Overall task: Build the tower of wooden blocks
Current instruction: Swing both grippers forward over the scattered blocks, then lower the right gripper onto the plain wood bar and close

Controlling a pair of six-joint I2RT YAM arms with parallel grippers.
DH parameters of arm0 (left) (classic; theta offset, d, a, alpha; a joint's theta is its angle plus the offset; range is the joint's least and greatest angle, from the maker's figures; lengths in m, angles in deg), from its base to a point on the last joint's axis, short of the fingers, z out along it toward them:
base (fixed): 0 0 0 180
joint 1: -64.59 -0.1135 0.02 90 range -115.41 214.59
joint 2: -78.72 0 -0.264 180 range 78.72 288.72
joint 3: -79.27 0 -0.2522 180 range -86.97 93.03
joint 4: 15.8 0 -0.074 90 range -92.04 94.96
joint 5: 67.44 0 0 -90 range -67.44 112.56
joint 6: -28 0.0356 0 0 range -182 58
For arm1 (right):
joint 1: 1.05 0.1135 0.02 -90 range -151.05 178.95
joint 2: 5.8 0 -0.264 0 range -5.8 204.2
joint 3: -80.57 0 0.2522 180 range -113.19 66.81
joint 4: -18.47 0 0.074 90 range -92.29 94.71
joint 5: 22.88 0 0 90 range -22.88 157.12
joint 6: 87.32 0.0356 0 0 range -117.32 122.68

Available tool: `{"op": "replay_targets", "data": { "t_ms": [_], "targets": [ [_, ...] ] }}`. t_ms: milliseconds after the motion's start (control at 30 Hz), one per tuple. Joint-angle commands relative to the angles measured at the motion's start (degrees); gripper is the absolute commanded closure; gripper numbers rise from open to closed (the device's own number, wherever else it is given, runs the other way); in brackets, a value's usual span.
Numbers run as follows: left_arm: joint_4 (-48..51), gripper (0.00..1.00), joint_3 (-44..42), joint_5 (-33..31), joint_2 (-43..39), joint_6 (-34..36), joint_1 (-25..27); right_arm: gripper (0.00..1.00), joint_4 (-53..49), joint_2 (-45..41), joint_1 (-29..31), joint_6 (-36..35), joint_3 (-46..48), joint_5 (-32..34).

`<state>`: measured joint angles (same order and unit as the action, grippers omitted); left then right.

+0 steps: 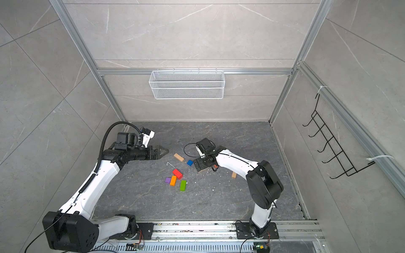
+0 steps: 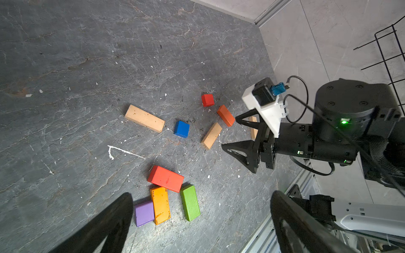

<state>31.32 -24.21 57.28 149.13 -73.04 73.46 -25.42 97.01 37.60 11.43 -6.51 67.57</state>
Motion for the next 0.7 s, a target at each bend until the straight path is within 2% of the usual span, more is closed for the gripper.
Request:
{"op": "replay_targets", "data": {
  "t_ms": [0, 333, 667],
  "targets": [
    [-1.1, 0.00, -0.4, 0.1, -1.0, 1.1, 0.9, 0.11, -0.2, 2.8, 1.0, 0.2, -1.9, 1.8],
    [-1.9, 0.00, -0.7, 0.4, -2.1, 0.4, 2.3, 0.12, -1.2, 7.4, 1.2, 0.3, -3.1, 1.8],
    [-8.6, 0.00, -3.4, 5.2, -3.6, -7.5, 2.4, 0.12, -1.0, 10.5, 1.3, 0.3, -3.6, 3.4]
  ]
}}
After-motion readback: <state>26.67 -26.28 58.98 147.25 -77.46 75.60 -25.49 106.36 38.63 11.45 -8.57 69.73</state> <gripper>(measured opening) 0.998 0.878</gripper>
